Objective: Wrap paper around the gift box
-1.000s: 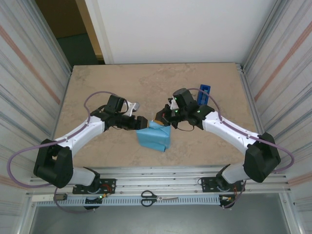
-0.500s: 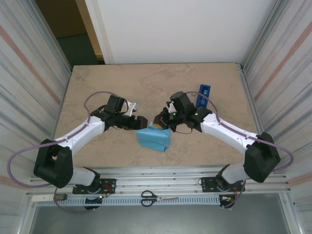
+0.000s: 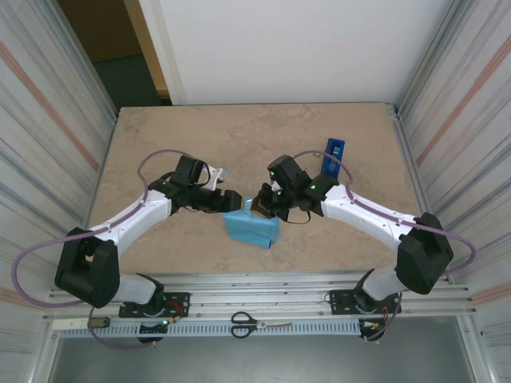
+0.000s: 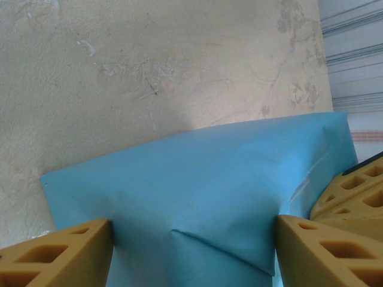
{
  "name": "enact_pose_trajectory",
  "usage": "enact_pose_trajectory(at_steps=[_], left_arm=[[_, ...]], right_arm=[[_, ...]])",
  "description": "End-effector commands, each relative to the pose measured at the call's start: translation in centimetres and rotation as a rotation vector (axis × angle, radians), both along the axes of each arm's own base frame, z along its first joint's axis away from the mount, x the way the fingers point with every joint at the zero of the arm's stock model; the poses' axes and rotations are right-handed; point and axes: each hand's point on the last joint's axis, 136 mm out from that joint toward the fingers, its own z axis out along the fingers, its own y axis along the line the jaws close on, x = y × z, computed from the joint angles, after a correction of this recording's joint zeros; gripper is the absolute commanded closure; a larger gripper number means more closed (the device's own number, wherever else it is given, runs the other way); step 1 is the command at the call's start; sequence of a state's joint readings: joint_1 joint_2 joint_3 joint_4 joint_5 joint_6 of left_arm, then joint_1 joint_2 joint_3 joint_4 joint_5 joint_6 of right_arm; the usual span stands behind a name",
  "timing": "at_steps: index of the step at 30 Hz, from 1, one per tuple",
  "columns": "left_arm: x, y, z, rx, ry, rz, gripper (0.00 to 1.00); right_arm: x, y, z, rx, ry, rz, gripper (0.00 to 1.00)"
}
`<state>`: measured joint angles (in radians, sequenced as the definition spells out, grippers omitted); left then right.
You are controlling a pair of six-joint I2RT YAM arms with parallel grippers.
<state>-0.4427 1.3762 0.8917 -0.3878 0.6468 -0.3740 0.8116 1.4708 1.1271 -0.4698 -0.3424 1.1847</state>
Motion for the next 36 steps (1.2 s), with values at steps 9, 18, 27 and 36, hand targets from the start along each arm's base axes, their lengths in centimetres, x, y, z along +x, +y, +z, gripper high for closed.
enact_pose_trajectory(at_steps=[9, 18, 27, 36], left_arm=[[0.4, 0.1, 3.1, -0.008, -0.017, 0.034, 0.31], [1.0, 0.6, 8.5, -0.101, -0.105, 0.092, 0.49], [0.3, -1.4, 10.5, -0.226, -0.08, 0.0, 0.91], [-0.6, -3.4, 8.2, -0.181, 0.001, -0.081, 0.93]], right_arm=[[-2.1, -2.8, -4.4, -0.301, 0.044, 0.035, 1.0], [-2.4, -2.7, -4.8, -0.32, 0.041, 0.045, 1.0], [-2.4, -2.7, -4.8, -0.305, 0.038, 0.037, 1.0], [-2.5, -2.3, -4.8, -0.281, 0.039, 0.038, 1.0]])
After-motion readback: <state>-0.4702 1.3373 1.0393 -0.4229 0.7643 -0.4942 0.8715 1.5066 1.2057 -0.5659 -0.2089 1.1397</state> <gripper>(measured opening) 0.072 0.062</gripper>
